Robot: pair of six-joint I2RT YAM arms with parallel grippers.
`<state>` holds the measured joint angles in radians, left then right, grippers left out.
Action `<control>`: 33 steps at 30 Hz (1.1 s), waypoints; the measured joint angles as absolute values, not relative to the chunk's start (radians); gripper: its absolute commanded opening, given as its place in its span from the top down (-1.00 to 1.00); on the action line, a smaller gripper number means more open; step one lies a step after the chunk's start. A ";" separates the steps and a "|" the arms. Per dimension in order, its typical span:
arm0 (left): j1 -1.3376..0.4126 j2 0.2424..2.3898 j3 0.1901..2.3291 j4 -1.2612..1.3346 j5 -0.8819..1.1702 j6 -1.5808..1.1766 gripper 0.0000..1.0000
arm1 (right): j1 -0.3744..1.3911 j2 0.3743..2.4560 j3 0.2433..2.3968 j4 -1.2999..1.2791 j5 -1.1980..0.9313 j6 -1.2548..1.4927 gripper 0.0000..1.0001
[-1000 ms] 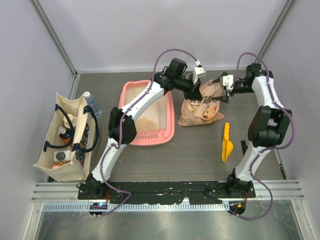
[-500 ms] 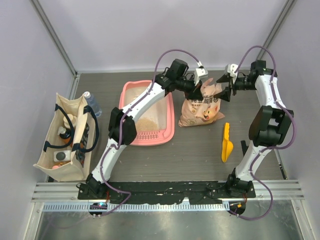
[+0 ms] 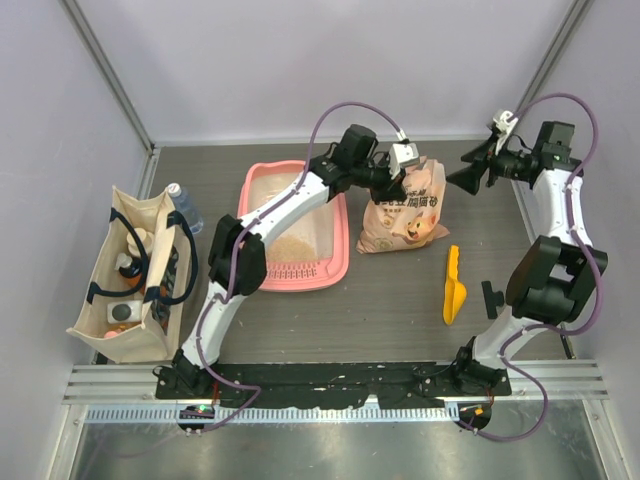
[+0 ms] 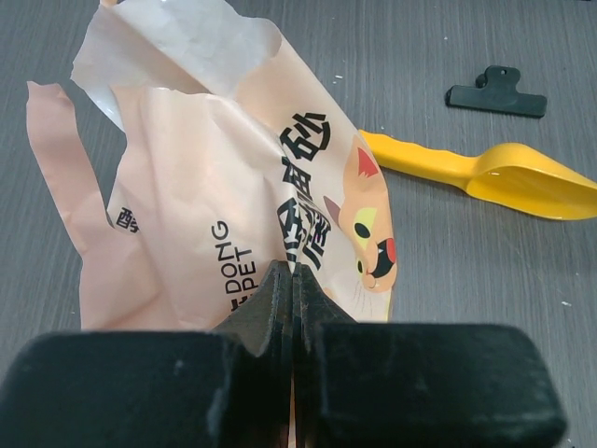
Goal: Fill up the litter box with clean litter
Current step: Close the cat litter bag at the center of the board.
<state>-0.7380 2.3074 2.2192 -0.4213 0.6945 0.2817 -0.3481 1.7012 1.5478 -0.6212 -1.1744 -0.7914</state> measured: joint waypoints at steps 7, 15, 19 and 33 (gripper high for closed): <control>-0.740 2.296 2.194 -0.399 0.673 0.305 1.00 | -0.277 1.731 1.509 -0.688 -1.182 -0.817 -0.53; -0.744 2.295 2.190 -0.395 0.644 0.320 1.00 | -0.208 1.745 1.516 -0.760 -1.180 -0.933 0.00; -0.746 2.295 2.189 -0.393 0.625 0.325 0.99 | -0.209 1.799 1.583 -0.829 -1.179 -1.001 -0.09; -0.771 2.275 2.144 -0.281 0.546 0.350 -0.09 | -0.202 1.905 1.702 -1.152 -1.192 -1.326 0.56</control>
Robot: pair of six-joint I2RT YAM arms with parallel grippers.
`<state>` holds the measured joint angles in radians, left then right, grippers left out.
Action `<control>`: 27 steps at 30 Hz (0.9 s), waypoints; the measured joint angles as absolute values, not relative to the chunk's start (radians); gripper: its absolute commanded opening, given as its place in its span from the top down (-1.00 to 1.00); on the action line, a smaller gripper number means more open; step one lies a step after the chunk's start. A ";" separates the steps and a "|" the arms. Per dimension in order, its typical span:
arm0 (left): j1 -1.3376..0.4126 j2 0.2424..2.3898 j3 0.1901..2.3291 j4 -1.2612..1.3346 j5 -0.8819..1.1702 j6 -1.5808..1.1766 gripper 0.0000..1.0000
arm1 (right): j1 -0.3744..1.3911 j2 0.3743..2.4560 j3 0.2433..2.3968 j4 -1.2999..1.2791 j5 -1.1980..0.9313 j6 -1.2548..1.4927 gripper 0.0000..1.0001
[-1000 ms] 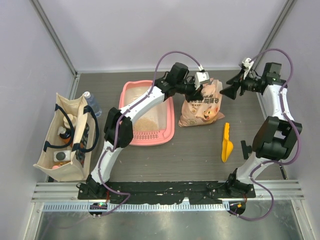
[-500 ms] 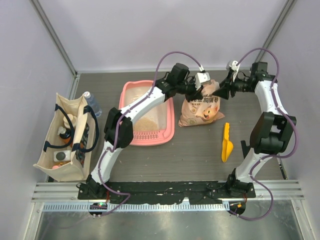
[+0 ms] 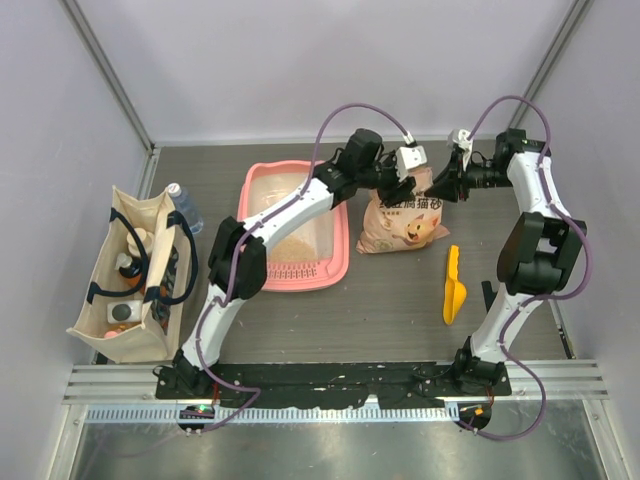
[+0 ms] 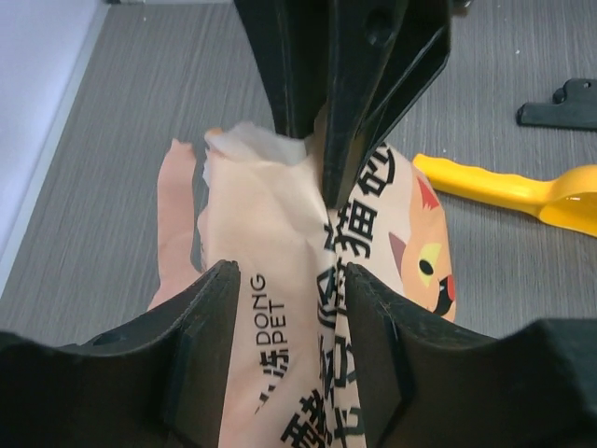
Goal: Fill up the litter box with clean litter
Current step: Close the cat litter bag at the center of the board.
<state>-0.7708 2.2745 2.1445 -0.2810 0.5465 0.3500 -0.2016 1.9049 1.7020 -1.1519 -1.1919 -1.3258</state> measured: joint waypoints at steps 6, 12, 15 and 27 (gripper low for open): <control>-0.813 2.275 2.141 -0.227 0.539 0.409 -0.17 | -0.202 1.960 1.768 -1.275 -1.206 -1.409 0.74; -0.857 2.276 2.131 -0.200 0.532 0.507 -0.16 | -0.221 2.032 1.826 -1.326 -1.260 -1.365 0.74; -0.870 2.280 2.131 -0.199 0.525 0.534 -0.15 | -0.232 2.041 1.826 -1.337 -1.280 -1.325 0.76; -0.875 2.274 2.037 -0.073 0.471 0.584 -0.20 | -0.250 1.994 1.702 -1.316 -1.314 -1.270 0.83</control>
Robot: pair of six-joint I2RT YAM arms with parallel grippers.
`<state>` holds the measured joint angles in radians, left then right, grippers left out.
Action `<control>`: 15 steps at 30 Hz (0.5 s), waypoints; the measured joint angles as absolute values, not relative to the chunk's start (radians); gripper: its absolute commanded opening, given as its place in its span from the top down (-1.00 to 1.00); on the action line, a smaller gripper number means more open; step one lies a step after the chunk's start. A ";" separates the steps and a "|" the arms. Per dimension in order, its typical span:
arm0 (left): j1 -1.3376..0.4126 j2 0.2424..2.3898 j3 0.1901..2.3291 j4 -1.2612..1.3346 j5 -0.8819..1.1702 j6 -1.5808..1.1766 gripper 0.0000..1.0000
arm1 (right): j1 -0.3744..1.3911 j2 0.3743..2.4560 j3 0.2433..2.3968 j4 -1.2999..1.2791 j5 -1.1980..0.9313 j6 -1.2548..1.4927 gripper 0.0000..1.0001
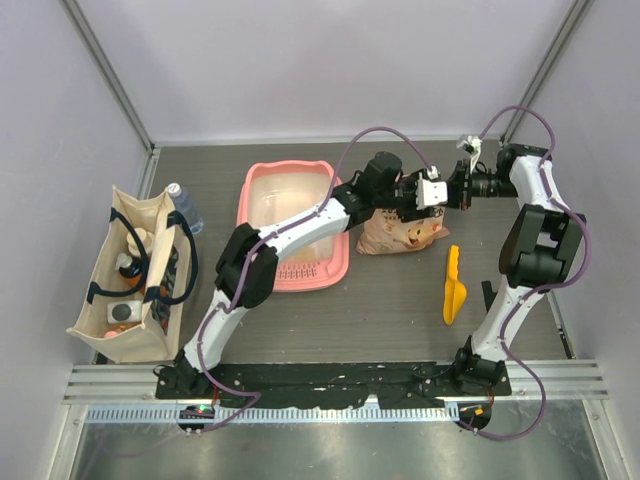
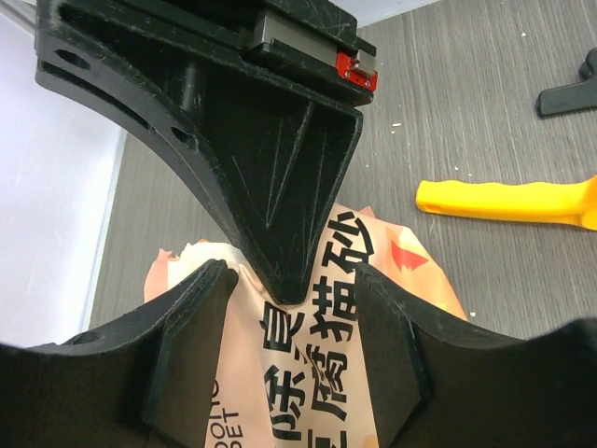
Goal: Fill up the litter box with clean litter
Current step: Close the cat litter bag at the center of the board.
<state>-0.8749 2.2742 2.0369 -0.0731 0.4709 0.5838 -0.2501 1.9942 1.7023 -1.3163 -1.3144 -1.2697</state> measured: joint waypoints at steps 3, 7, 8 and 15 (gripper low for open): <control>-0.874 2.270 2.022 -0.079 0.490 0.596 -0.22 | -0.250 1.982 1.680 -1.316 -1.308 -1.273 0.84; -0.870 2.265 2.023 -0.105 0.503 0.621 -0.39 | -0.250 1.974 1.673 -1.313 -1.306 -1.273 0.84; -0.869 2.264 2.023 -0.107 0.504 0.632 -0.47 | -0.250 1.973 1.673 -1.313 -1.305 -1.273 0.84; -0.860 2.263 2.009 -0.094 0.493 0.674 -0.47 | -0.250 1.960 1.673 -1.306 -1.295 -1.257 0.84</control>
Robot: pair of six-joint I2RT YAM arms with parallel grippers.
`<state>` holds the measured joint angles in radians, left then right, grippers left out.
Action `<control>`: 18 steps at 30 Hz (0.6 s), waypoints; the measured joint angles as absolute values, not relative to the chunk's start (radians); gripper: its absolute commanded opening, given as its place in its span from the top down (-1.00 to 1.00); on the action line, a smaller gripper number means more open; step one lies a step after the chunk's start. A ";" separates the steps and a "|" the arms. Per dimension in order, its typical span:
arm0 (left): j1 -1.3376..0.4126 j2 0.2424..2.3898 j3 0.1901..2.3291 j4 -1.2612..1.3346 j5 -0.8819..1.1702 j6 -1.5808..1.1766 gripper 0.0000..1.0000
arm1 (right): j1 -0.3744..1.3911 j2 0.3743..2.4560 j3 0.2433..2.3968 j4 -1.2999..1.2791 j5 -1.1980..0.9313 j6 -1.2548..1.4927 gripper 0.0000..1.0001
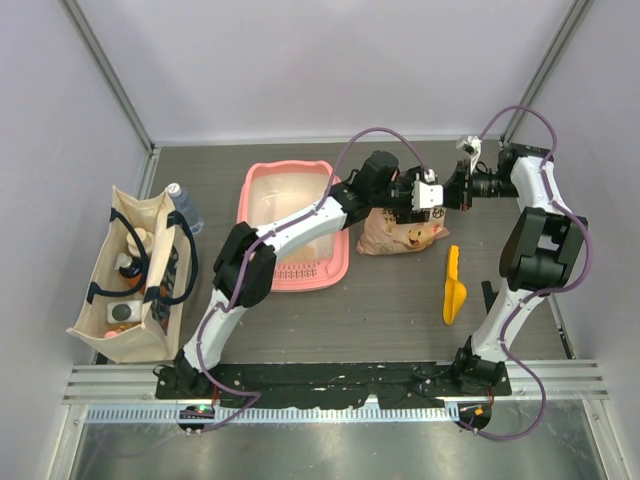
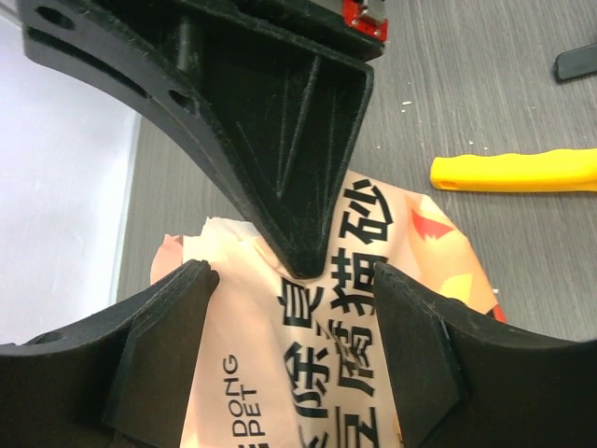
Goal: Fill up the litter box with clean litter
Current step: Close the cat litter bag at the center of the board.
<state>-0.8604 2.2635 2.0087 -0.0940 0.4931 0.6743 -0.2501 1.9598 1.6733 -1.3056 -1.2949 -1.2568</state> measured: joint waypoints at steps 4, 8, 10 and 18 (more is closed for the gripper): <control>-0.853 2.263 2.009 -0.075 0.499 0.680 -0.27 | -0.246 1.940 1.669 -1.300 -1.276 -1.250 0.84; -0.844 2.264 2.010 -0.071 0.542 0.658 -0.01 | -0.224 1.895 1.635 -1.275 -1.236 -1.253 0.84; -0.841 2.266 2.010 -0.075 0.576 0.643 0.05 | -0.212 1.875 1.623 -1.267 -1.214 -1.256 0.84; -0.831 2.279 2.009 -0.046 0.656 0.602 -0.32 | -0.197 1.864 1.623 -1.269 -1.186 -1.255 0.84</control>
